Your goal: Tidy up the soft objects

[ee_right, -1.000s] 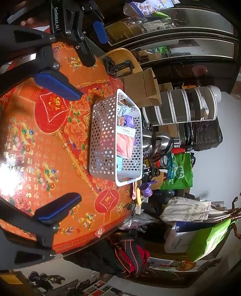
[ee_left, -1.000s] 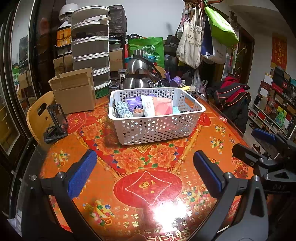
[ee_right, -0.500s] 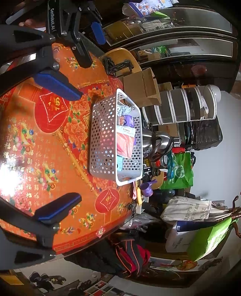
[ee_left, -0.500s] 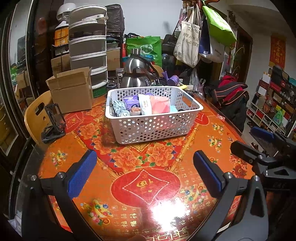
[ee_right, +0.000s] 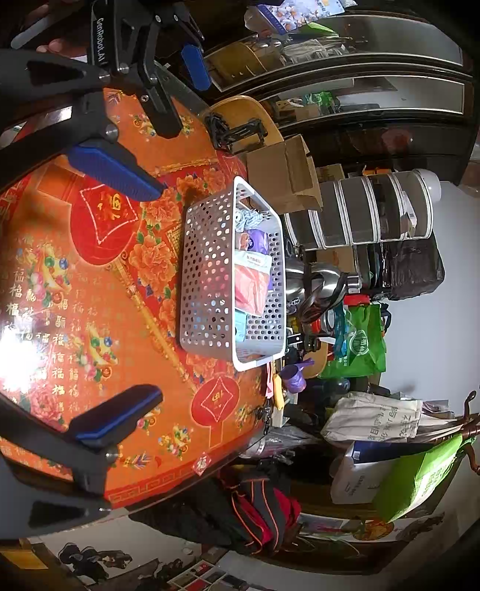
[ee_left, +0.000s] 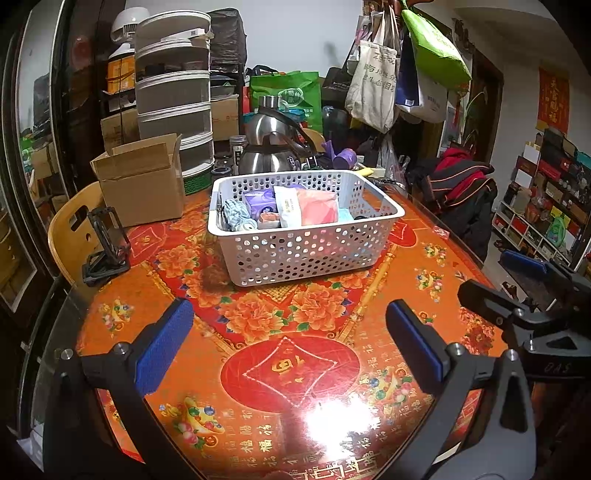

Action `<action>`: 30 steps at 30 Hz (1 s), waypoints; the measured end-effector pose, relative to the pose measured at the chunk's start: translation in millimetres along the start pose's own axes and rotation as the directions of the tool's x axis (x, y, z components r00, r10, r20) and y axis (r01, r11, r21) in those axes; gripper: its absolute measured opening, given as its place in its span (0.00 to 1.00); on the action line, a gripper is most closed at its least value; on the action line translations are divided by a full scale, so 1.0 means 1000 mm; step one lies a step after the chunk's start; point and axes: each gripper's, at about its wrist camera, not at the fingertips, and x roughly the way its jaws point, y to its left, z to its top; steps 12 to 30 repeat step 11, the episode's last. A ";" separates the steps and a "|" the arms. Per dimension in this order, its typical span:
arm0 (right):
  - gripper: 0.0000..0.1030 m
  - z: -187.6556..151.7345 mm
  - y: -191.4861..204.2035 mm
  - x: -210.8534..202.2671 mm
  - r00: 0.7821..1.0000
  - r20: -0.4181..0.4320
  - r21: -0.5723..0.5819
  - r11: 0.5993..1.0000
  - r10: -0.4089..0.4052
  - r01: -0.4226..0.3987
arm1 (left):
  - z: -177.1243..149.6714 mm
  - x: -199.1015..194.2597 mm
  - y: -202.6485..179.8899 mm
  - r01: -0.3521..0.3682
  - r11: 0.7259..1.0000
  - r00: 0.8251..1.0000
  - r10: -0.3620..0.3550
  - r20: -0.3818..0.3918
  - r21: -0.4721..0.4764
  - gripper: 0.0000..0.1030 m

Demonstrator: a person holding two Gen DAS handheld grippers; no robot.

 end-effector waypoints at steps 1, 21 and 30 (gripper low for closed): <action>0.96 0.000 -0.001 0.000 1.000 0.001 -0.001 1.000 -0.004 0.004 | 0.000 0.000 0.000 0.003 1.000 1.000 -0.003 0.002 -0.001 1.00; 0.96 -0.004 0.005 0.001 1.000 0.005 -0.001 1.000 0.000 0.000 | 0.001 -0.002 -0.001 -0.020 1.000 1.000 0.020 0.016 0.020 1.00; 0.96 -0.004 0.005 0.001 1.000 0.005 -0.001 1.000 0.000 0.000 | 0.001 -0.002 -0.001 -0.020 1.000 1.000 0.020 0.016 0.020 1.00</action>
